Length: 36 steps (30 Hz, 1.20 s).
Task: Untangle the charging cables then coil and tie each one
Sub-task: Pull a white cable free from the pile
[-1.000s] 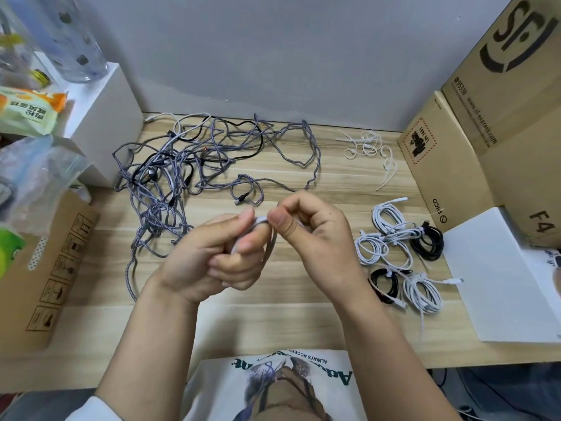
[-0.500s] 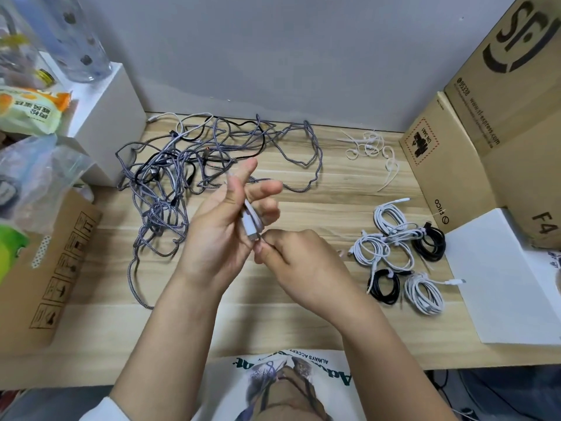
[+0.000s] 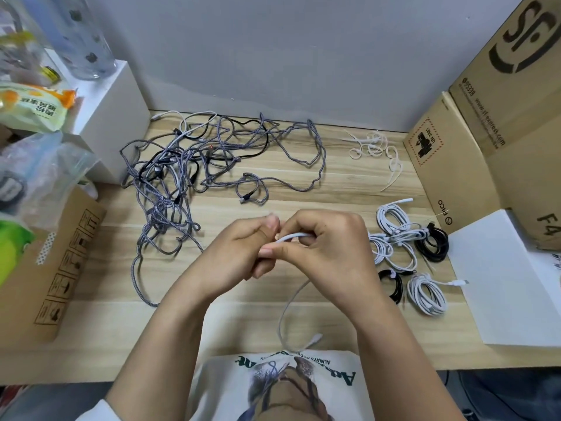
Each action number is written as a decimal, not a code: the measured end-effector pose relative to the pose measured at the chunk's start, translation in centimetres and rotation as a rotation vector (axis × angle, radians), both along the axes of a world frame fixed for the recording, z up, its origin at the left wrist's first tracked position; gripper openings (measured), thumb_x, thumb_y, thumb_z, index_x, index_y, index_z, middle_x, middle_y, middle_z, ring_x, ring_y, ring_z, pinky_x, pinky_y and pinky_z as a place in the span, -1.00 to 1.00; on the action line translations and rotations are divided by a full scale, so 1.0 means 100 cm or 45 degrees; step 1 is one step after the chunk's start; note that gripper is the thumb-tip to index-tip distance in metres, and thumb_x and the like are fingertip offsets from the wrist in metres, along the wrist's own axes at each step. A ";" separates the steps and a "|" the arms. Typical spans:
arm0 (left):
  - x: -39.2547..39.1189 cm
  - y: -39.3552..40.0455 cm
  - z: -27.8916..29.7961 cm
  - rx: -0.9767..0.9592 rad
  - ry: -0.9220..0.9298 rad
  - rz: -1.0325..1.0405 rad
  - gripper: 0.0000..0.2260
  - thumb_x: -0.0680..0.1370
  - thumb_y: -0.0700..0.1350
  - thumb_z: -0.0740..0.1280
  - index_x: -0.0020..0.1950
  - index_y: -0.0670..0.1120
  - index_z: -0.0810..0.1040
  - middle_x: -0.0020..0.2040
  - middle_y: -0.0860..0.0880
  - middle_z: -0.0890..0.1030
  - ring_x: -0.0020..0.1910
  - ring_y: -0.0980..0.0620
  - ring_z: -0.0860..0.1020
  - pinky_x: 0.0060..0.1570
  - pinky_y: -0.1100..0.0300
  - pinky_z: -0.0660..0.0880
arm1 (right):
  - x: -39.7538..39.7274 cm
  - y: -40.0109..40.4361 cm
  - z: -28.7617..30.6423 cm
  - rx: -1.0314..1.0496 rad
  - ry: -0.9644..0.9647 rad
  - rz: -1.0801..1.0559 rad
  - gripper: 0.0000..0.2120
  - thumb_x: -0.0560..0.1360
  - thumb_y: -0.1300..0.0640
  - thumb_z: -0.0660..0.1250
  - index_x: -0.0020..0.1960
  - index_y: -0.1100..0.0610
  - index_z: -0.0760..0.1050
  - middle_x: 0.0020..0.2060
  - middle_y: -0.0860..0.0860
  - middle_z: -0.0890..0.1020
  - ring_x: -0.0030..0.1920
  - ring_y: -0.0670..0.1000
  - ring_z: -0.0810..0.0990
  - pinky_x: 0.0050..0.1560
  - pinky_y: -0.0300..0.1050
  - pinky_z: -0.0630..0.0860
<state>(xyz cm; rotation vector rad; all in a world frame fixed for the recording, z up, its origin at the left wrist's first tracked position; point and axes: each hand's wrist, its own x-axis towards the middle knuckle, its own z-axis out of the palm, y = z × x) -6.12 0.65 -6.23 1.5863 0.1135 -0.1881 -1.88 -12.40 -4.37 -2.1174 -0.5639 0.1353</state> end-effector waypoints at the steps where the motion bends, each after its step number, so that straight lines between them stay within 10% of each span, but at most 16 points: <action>1: -0.001 0.000 0.001 0.025 0.007 -0.045 -0.43 0.61 0.19 -0.01 -0.49 -0.05 0.43 -0.61 0.05 0.28 -0.56 0.12 0.21 -0.50 0.35 0.18 | 0.001 0.000 0.000 0.038 -0.021 -0.017 -0.71 0.14 -0.16 0.49 -0.28 -0.01 0.58 -0.49 -0.14 0.56 -0.44 -0.12 0.47 -0.36 -0.12 0.40; 4: -0.001 0.006 -0.004 -0.076 0.071 -0.188 -0.26 0.53 0.29 -0.17 -0.28 -0.35 0.41 -0.60 0.04 0.21 -0.58 0.11 0.14 -0.50 0.35 0.18 | 0.000 -0.001 0.000 0.130 -0.028 -0.017 -0.79 0.15 -0.07 0.52 -0.33 0.01 0.58 -0.56 -0.13 0.43 -0.48 -0.10 0.38 -0.39 -0.22 0.26; 8: -0.004 0.019 -0.002 -0.570 0.062 -0.404 -0.45 0.50 0.34 0.13 -0.12 -0.10 0.65 -0.59 0.12 0.15 -0.61 0.19 0.11 -0.55 0.38 0.17 | 0.005 -0.004 0.001 0.389 0.075 0.024 -0.97 0.32 0.08 0.45 -0.29 -0.03 0.63 -0.40 -0.03 0.61 -0.36 -0.06 0.54 -0.30 -0.13 0.44; 14: -0.003 0.023 0.007 -1.254 -0.226 -0.698 -0.68 0.64 -0.03 0.10 0.03 -0.22 0.53 -0.55 0.09 0.13 -0.57 0.13 0.05 -0.53 0.30 0.11 | 0.008 0.000 -0.006 0.410 0.291 0.224 -0.86 0.47 0.09 0.25 -0.10 0.03 0.59 -0.48 -0.27 0.53 -0.36 -0.26 0.49 -0.25 -0.42 0.33; 19: 0.004 0.030 0.022 -1.744 -0.306 -0.459 -0.74 0.65 -0.18 0.09 0.16 -0.35 0.41 -0.51 0.01 0.19 -0.55 0.08 0.14 -0.44 0.19 0.20 | -0.001 0.003 -0.017 0.106 0.372 0.294 -0.78 0.47 -0.03 0.21 -0.13 -0.02 0.63 -0.47 -0.11 0.44 -0.40 -0.17 0.39 -0.26 -0.15 0.33; 25: 0.010 0.009 0.015 -0.745 -0.219 0.370 -0.65 0.51 -0.05 0.11 0.22 -0.18 0.43 -0.45 0.03 0.55 -0.52 0.12 0.51 -0.43 0.33 0.47 | -0.006 0.005 -0.010 -0.240 0.083 0.311 -0.65 0.47 -0.11 0.25 -0.42 0.04 0.45 -0.59 -0.03 0.33 -0.48 -0.01 0.28 -0.36 -0.02 0.25; 32: 0.007 0.009 0.002 -0.106 0.007 0.241 -0.70 0.55 -0.05 0.19 0.18 -0.18 0.52 -0.49 -0.01 0.56 -0.52 0.11 0.51 -0.48 0.37 0.40 | -0.006 -0.001 -0.003 -0.034 0.012 0.270 -0.73 0.44 -0.09 0.28 -0.22 0.07 0.63 -0.46 -0.03 0.59 -0.34 0.03 0.57 -0.23 0.06 0.51; 36: 0.000 0.010 0.005 -0.092 0.044 -0.054 -0.61 0.53 0.09 0.16 -0.42 -0.06 0.49 -0.64 -0.05 0.39 -0.70 0.07 0.26 -0.63 0.32 0.18 | -0.003 -0.003 -0.001 0.126 0.046 0.210 -0.85 0.42 0.00 0.36 -0.26 0.04 0.62 -0.41 -0.07 0.65 -0.31 -0.03 0.62 -0.19 0.02 0.52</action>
